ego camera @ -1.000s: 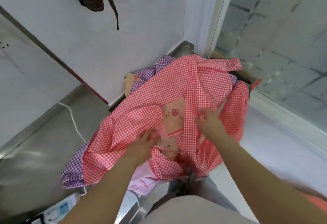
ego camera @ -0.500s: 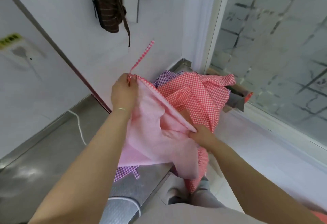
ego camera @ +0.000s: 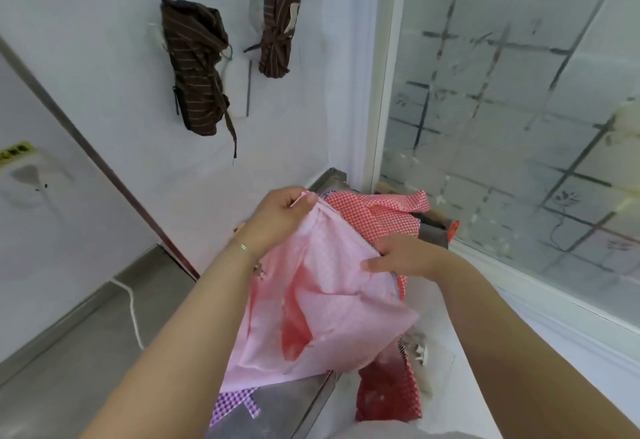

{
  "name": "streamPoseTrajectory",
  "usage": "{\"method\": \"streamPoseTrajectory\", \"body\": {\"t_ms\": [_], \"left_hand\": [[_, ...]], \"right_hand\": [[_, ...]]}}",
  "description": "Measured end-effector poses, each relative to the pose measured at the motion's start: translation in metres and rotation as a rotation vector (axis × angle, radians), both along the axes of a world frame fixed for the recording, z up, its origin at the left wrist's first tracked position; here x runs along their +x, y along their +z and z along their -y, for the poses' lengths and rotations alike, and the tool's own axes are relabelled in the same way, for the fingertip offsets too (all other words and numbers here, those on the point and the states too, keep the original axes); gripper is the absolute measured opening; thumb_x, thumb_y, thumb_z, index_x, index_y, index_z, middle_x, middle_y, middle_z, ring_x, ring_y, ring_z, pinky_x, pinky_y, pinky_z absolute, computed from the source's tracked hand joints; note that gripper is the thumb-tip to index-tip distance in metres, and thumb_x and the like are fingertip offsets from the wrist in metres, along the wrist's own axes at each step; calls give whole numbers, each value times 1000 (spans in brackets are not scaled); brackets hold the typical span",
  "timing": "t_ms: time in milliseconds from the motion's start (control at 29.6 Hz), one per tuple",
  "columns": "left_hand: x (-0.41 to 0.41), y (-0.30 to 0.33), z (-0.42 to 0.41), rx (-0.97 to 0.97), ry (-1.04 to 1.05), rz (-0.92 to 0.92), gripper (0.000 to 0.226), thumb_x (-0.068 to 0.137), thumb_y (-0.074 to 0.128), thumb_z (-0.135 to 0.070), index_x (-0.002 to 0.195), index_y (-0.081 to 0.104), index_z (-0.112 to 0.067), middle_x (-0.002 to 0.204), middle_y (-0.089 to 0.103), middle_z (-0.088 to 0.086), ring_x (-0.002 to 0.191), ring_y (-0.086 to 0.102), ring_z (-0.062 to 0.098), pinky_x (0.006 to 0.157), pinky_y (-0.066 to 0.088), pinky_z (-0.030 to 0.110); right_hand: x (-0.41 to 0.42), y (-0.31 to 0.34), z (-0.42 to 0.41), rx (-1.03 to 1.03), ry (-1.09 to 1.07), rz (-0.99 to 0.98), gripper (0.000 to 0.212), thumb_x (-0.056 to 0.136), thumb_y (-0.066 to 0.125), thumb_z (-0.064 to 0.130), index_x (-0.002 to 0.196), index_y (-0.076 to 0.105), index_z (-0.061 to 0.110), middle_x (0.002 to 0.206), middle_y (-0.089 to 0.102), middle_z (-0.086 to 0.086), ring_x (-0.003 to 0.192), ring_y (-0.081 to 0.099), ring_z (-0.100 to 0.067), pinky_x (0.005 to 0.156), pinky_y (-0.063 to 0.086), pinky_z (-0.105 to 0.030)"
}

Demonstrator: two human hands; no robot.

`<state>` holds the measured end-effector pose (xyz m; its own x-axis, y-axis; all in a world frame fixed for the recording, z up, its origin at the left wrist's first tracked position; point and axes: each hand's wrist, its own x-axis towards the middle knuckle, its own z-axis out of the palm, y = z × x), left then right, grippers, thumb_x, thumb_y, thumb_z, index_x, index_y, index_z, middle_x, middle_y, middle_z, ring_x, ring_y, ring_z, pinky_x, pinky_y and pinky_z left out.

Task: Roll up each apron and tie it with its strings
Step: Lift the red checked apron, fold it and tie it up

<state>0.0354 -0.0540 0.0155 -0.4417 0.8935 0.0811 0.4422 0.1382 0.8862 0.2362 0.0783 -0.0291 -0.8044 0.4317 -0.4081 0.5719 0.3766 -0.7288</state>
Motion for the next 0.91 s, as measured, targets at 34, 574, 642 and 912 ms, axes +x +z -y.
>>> {"method": "streamPoseTrajectory", "body": {"t_ms": [34,574,642,912], "left_hand": [[-7,4,1,-24,25,-30,36,99,52,-24,72,52,1,63,45,-6,59,36,8,57,29,26],[-7,1,-13,78,101,448,27,95,59,-26,76,67,-8,71,50,6,66,40,16,60,31,26],[-13,0,-16,101,198,438,29,95,60,-26,75,66,-5,68,52,4,64,44,13,62,35,24],[-45,-8,-23,55,661,419,18,92,57,-24,83,65,-10,88,60,7,80,52,19,77,46,33]], "right_hand": [[2,-2,-3,-20,-8,-33,55,83,66,52,88,63,-2,82,59,-12,77,53,-26,72,41,-37],[10,32,-7,-222,-257,-530,50,77,63,46,72,53,-2,61,36,-6,54,34,-14,52,30,-18],[13,28,-11,-249,-269,-486,43,76,67,44,72,67,2,61,55,-3,53,47,-9,53,37,-19],[25,8,-48,86,-299,-173,12,76,57,21,67,64,15,65,52,0,65,46,-19,65,37,-39]]}}
